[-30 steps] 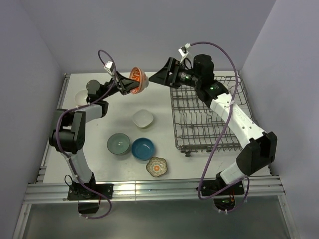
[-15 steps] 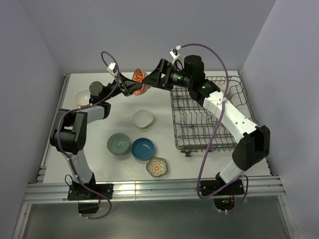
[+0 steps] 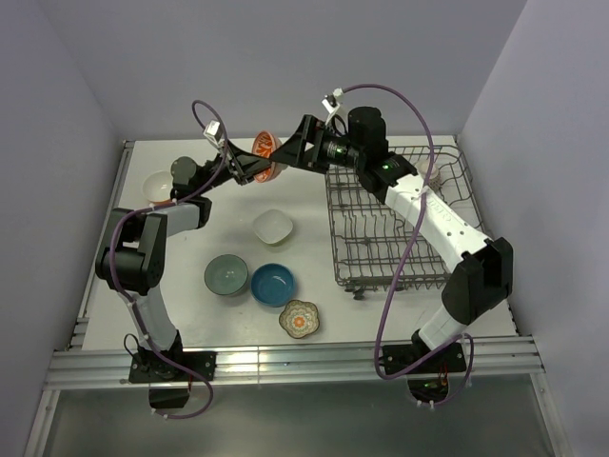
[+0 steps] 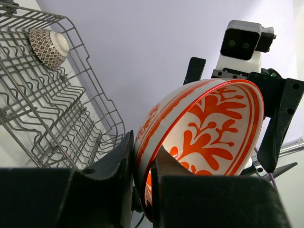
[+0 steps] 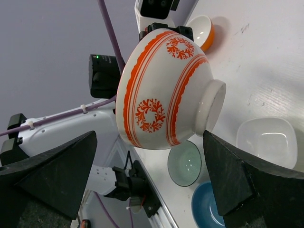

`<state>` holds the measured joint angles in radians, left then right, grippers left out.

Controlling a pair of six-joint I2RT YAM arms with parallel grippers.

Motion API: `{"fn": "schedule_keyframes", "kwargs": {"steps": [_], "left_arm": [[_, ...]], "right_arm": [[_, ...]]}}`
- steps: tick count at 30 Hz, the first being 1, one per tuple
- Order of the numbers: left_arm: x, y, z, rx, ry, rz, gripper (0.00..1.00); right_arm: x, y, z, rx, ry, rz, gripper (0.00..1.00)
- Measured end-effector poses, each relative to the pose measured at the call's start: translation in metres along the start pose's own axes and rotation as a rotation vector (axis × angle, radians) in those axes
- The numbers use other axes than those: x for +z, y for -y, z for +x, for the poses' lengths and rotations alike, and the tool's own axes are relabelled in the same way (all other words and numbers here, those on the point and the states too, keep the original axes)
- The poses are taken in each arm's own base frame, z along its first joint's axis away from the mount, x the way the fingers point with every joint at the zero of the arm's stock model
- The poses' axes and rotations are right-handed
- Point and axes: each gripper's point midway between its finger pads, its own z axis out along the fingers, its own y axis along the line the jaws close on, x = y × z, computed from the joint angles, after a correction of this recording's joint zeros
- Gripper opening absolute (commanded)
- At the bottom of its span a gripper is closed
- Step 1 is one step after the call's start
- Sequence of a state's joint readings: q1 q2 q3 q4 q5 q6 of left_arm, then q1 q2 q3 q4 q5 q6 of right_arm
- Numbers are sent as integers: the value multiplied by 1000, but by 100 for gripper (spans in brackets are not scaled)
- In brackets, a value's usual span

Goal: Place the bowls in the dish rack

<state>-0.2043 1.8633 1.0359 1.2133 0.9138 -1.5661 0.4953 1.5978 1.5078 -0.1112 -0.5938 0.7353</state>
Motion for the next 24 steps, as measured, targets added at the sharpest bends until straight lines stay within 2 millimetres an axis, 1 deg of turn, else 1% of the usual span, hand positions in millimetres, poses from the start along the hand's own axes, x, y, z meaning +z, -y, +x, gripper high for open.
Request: {"fn": "schedule_keyframes", "kwargs": {"steps": [2, 8, 10, 13, 17, 24], "left_arm": [[0, 0, 0, -2, 2, -1, 0], [4, 6, 9, 5, -26, 19, 0], [3, 6, 11, 0, -29, 18, 0], [3, 5, 12, -4, -30, 16, 0], [2, 4, 14, -16, -33, 12, 0], [2, 5, 14, -15, -33, 15, 0]], "right_arm": [[1, 2, 0, -12, 4, 10, 100], [3, 12, 0, -29, 15, 54, 99], [3, 12, 0, -33, 16, 54, 97], [3, 12, 0, -33, 16, 54, 91], [3, 10, -2, -37, 25, 43, 86], [4, 4, -1, -1, 17, 13, 85]]}}
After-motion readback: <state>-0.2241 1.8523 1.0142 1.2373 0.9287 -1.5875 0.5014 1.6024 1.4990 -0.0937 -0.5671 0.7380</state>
